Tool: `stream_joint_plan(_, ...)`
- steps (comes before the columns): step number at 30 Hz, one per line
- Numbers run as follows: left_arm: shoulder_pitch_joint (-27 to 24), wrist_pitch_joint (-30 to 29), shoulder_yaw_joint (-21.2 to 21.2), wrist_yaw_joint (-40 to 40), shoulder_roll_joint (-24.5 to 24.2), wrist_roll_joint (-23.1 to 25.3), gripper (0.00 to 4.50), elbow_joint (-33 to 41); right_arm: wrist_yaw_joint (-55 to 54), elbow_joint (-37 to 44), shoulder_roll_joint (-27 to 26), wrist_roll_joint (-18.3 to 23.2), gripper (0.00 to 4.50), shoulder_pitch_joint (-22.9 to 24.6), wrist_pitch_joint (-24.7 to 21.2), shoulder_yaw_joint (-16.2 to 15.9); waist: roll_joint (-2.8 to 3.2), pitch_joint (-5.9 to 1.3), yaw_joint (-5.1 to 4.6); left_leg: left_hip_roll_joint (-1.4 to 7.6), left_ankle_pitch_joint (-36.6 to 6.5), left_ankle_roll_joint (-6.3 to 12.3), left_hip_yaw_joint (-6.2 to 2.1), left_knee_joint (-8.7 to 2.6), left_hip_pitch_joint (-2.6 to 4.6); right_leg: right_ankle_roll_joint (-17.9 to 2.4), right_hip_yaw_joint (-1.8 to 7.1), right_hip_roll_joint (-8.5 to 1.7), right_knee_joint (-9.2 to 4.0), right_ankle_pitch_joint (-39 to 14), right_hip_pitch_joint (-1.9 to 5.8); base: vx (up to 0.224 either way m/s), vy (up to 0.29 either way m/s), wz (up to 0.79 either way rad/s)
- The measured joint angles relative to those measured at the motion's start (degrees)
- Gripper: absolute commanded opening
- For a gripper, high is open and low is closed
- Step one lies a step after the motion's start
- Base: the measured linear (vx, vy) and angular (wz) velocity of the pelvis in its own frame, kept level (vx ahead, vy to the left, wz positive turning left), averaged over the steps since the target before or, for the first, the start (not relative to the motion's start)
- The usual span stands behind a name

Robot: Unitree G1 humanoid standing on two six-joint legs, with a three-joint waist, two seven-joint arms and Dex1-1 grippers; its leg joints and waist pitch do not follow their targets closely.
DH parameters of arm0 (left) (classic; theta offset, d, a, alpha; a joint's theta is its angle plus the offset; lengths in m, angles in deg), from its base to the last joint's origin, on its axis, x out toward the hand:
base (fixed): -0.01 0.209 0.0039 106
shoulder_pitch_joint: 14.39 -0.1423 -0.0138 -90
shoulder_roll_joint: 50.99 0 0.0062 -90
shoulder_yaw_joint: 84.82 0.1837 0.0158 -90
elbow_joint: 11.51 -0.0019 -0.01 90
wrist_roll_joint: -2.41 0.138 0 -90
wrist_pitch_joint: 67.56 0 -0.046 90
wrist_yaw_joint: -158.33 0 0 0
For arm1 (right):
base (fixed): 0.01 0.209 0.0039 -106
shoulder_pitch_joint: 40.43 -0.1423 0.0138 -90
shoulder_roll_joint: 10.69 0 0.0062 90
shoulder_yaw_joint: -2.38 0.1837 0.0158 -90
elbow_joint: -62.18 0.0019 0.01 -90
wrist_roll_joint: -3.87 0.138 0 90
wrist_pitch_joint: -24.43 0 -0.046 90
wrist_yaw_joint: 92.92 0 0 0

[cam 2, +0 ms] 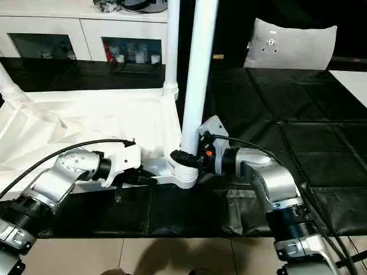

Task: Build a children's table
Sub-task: Insert table leg to table base

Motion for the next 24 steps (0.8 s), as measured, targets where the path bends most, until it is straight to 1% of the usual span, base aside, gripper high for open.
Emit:
stream_joint_plan(1, 0.0, 0.0, 0.0, 0.0, 0.0, 0.0, 0.0, 0.0, -0.1, -0.1, 0.0, 0.2, 1.89, 0.1, 0.2, 0.1, 0.0, 0.0, 0.0, 0.0, 0.0, 0.0, 0.0, 0.0, 0.0, 0.0, 0.0, 0.0, 0.0, 0.0, 0.0, 0.0, 0.0, 0.0)
stream_joint_plan(5, 0.0, -0.3, -0.1, 0.0, 0.0, -0.2, 0.0, 0.0, -0.5, -1.4, -2.4, 2.8, 1.89, 2.3, 1.8, 3.4, 0.16, -0.07, -0.04, 0.01, 0.0, 0.0, -0.04, -0.01, 0.0, 0.0, -0.01, 0.0, -0.02, 0.0, 0.0, 0.0, 0.0, 0.0)
stream_joint_plan(7, 0.0, -0.5, -0.1, 0.1, 0.0, -0.2, 0.0, 0.0, -0.3, -2.1, -3.3, 4.2, 1.89, 3.6, 3.8, 4.4, 0.23, -0.11, -0.03, 0.03, 0.0, 0.0, -0.04, -0.01, 0.0, 0.0, -0.03, 0.01, -0.02, 0.0, -0.01, 0.0, 0.0, 0.0)
stream_joint_plan(10, -0.1, -0.8, -0.1, 0.2, 0.2, -0.3, 0.0, 0.0, -0.3, -2.5, -4.9, 4.5, 1.89, 5.6, 6.9, 5.6, 0.49, -0.27, 0.01, 0.04, 0.0, 0.0, -0.06, 0.0, 0.0, 0.0, -0.04, 0.01, -0.02, 0.0, 0.01, 0.0, 0.0, 0.0)
stream_joint_plan(12, -0.2, -1.0, -0.1, 0.3, 0.3, -0.3, 0.0, 0.0, -0.4, -2.5, -5.8, 4.8, 1.89, 6.6, 8.4, 6.1, 0.81, -0.43, 0.02, 0.04, 0.0, 0.0, -0.09, -0.01, -0.01, 0.0, -0.05, 0.01, -0.06, 0.0, 0.02, 0.0, 0.0, 0.0)
stream_joint_plan(17, -0.3, -1.3, -0.1, 0.3, 0.4, -0.3, 0.0, 0.0, -0.7, -2.6, -7.3, 5.5, 1.89, 8.1, 10.6, 6.8, 1.27, -0.59, 0.02, 0.04, 0.0, 0.0, -0.11, -0.04, -0.03, 0.0, -0.08, 0.01, -0.08, 0.0, 0.01, 0.0, 0.0, 0.0)
stream_joint_plan(22, -0.3, -1.4, -0.1, 0.5, 0.4, -0.3, 0.0, 0.0, -0.7, -4.2, -7.8, 5.4, 1.89, 8.8, 14.3, 7.3, 1.33, -0.59, -0.01, 0.04, 0.0, 0.0, -0.12, -0.04, -0.03, 0.0, -0.09, 0.01, -0.08, 0.0, 0.01, 0.0, 0.0, 0.0)
stream_joint_plan(24, -0.3, -1.4, -0.1, 0.7, 0.4, -0.3, 0.0, 0.0, -0.4, -5.8, -7.2, 4.2, 1.89, 8.8, 17.5, 7.2, 1.33, -0.59, -0.08, 0.04, 0.0, 0.0, -0.11, -0.03, -0.02, 0.0, -0.09, 0.01, -0.1, 0.0, 0.02, 0.0, 0.0, 0.0)
